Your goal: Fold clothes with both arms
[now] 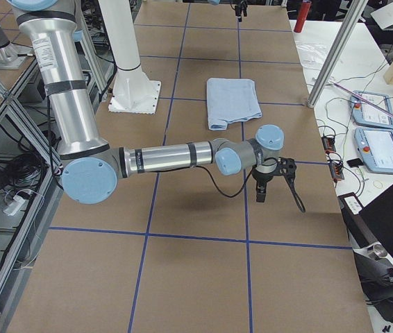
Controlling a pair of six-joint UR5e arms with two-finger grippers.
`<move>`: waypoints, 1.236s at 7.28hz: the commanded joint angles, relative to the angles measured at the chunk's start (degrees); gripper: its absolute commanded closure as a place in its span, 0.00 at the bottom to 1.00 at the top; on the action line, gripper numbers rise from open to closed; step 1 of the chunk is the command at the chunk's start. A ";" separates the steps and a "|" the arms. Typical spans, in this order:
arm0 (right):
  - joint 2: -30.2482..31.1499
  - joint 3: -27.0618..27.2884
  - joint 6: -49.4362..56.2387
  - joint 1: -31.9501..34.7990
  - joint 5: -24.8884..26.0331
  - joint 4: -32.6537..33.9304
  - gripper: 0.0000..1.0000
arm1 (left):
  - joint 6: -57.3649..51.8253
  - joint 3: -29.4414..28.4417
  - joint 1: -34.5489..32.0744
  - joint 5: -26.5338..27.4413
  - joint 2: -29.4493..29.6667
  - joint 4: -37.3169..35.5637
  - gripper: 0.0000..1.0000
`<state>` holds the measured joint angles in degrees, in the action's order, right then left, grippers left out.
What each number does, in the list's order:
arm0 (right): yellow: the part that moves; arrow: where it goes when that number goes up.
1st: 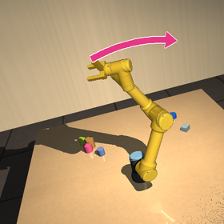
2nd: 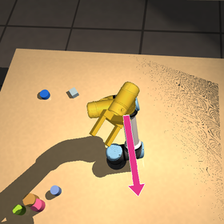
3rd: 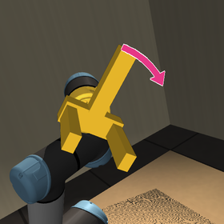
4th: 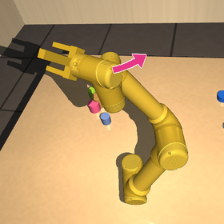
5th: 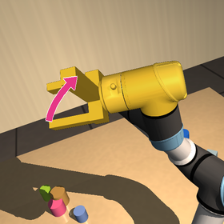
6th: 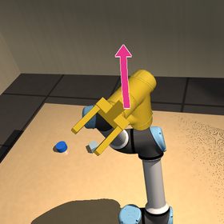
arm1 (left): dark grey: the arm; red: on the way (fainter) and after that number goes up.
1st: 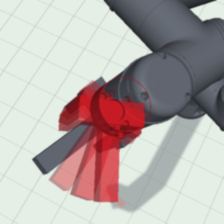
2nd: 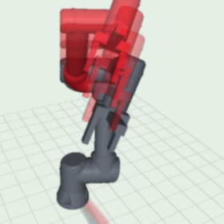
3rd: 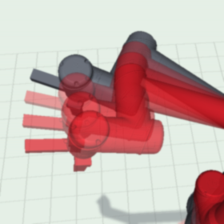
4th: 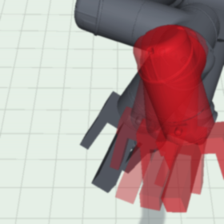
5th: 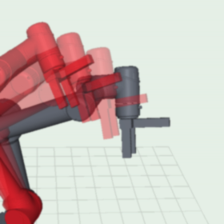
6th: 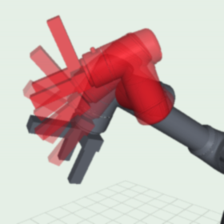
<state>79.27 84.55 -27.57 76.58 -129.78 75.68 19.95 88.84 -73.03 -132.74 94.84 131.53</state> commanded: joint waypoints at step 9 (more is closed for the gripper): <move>7.74 5.80 24.72 8.93 -1.88 11.95 0.00 | -9.74 2.39 -5.19 3.26 -6.78 -5.56 0.00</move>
<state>86.24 90.23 -8.52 84.34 -131.76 84.96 12.15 91.61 -77.01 -130.95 88.01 127.61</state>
